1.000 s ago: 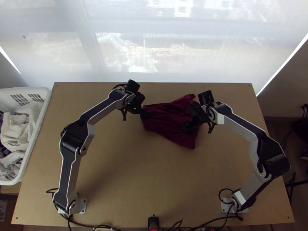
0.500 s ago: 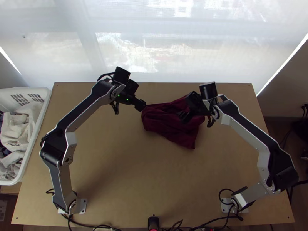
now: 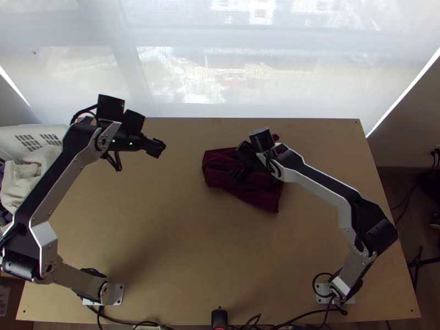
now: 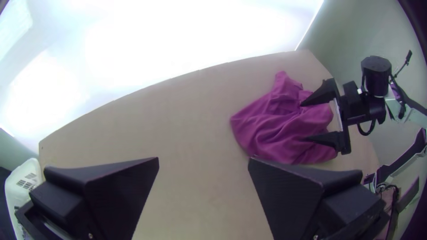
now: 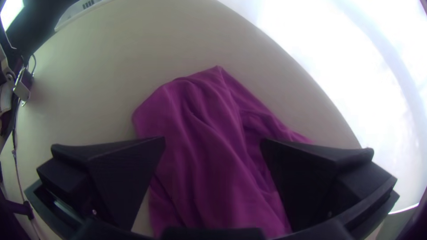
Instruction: Fold the t-shirt
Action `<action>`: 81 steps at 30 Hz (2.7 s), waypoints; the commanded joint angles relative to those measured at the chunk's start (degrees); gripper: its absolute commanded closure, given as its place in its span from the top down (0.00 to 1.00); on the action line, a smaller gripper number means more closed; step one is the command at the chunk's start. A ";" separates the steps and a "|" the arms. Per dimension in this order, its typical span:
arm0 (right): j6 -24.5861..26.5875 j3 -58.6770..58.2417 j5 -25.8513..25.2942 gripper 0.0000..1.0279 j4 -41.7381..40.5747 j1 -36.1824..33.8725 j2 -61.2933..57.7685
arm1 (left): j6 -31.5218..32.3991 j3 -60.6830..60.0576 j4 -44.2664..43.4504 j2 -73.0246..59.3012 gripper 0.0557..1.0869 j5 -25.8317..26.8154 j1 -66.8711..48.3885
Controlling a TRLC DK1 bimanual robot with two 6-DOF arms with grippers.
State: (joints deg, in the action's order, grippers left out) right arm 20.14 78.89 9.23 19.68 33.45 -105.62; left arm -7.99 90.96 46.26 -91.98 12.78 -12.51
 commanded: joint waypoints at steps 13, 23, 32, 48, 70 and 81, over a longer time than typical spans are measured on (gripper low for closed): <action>1.30 3.72 -0.97 0.96 -1.58 -7.52 -13.91 | 0.25 -13.61 2.96 16.05 0.95 -0.03 11.02; 4.47 2.41 -0.88 0.96 -0.08 -19.57 -13.56 | 0.17 -13.88 3.40 16.49 0.95 -0.03 12.34; 6.40 0.82 -0.80 0.96 0.01 -25.45 -12.33 | 0.25 -14.05 3.84 16.84 0.95 -0.03 12.43; -0.10 -1.11 -0.71 0.95 0.09 -8.32 -7.40 | 0.52 -15.11 4.45 19.12 0.95 -0.03 12.60; -1.16 -10.07 -0.80 0.95 0.71 3.99 3.06 | 0.78 -17.66 4.45 22.82 0.95 0.06 12.78; 0.95 -9.28 -1.59 0.95 0.44 -9.28 5.69 | 0.69 -19.94 4.80 24.84 0.95 0.06 13.30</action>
State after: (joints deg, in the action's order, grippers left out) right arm 20.51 68.62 7.92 20.23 31.03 -102.30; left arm -7.14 72.29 50.98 -68.18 12.80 0.51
